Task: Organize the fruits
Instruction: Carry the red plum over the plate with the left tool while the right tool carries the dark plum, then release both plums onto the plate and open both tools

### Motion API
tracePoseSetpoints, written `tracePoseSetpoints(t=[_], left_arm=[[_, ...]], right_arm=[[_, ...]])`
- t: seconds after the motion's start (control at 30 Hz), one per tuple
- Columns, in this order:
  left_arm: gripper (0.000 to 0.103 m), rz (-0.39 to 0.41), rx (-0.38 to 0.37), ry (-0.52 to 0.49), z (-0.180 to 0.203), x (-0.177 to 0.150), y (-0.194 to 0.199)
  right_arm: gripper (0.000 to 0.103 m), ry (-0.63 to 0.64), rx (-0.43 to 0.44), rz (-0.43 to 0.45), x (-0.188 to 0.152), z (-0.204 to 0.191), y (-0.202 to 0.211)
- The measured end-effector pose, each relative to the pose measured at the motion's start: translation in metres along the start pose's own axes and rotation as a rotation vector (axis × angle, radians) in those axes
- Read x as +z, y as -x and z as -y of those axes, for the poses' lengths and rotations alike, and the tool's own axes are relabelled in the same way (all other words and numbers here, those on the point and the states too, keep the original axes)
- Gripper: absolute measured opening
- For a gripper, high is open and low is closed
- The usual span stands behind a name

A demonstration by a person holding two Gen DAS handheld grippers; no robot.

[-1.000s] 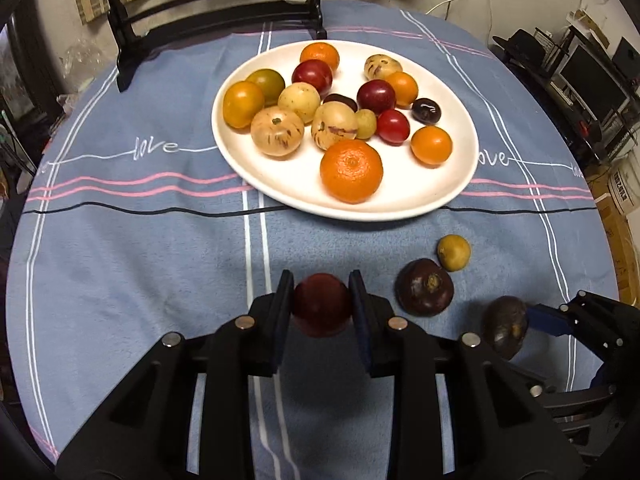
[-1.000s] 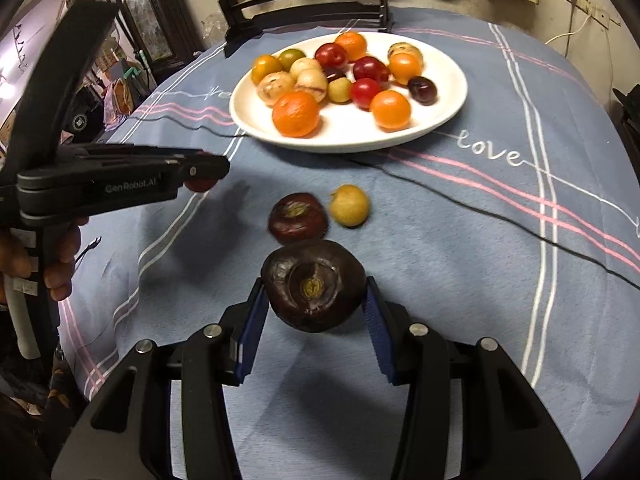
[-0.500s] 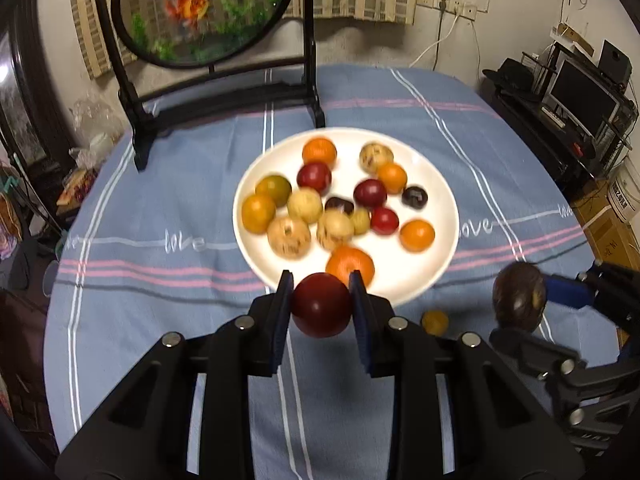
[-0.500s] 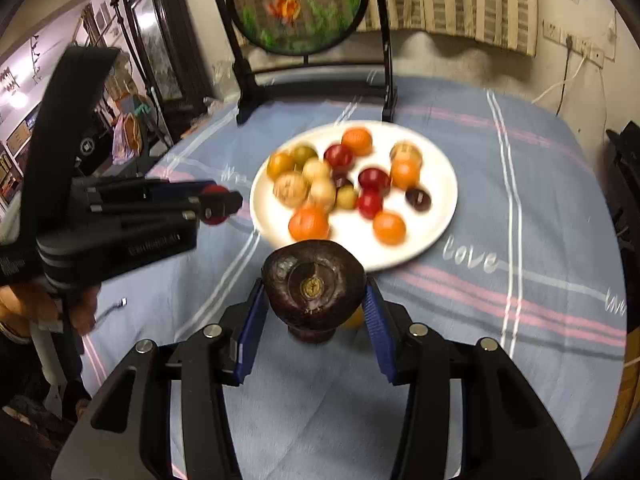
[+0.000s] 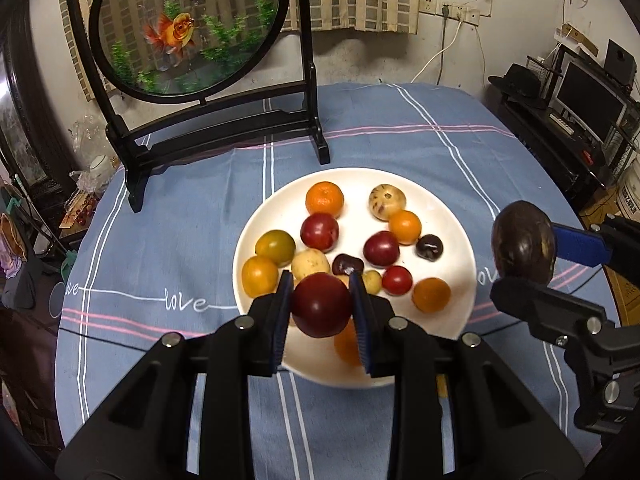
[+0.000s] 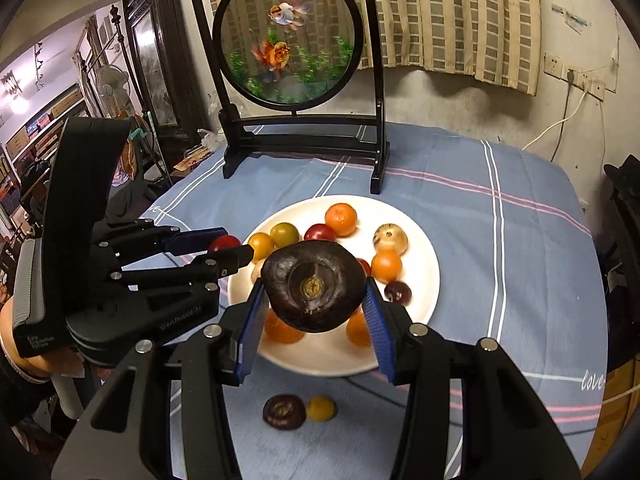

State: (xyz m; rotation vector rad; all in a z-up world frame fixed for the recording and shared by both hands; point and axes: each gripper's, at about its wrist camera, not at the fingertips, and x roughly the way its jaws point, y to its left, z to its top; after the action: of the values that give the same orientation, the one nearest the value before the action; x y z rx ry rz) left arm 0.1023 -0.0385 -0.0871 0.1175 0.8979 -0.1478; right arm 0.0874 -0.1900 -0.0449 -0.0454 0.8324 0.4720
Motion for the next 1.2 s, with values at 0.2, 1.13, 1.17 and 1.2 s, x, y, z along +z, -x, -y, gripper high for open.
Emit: tracePoseSetpoints(t=[0.2, 1.13, 1.17, 1.2], left_arm=[[0.029, -0.019, 0.009, -0.005, -0.003, 0.01, -0.021], [0.029, -0.051, 0.02, -0.065, -0.004, 0.022, -0.074], [0.029, -0.05, 0.022, -0.062, -0.006, 0.022, -0.074], [0.029, -0.049, 0.024, -0.059, -0.007, 0.023, -0.074]], right_arm=[[0.048, -0.004, 0.011, -0.016, 0.011, 0.009, -0.022], [0.048, -0.029, 0.028, -0.095, 0.042, 0.04, -0.103], [0.048, -0.029, 0.026, -0.093, 0.042, 0.04, -0.103], [0.048, -0.028, 0.022, -0.089, 0.043, 0.041, -0.102]])
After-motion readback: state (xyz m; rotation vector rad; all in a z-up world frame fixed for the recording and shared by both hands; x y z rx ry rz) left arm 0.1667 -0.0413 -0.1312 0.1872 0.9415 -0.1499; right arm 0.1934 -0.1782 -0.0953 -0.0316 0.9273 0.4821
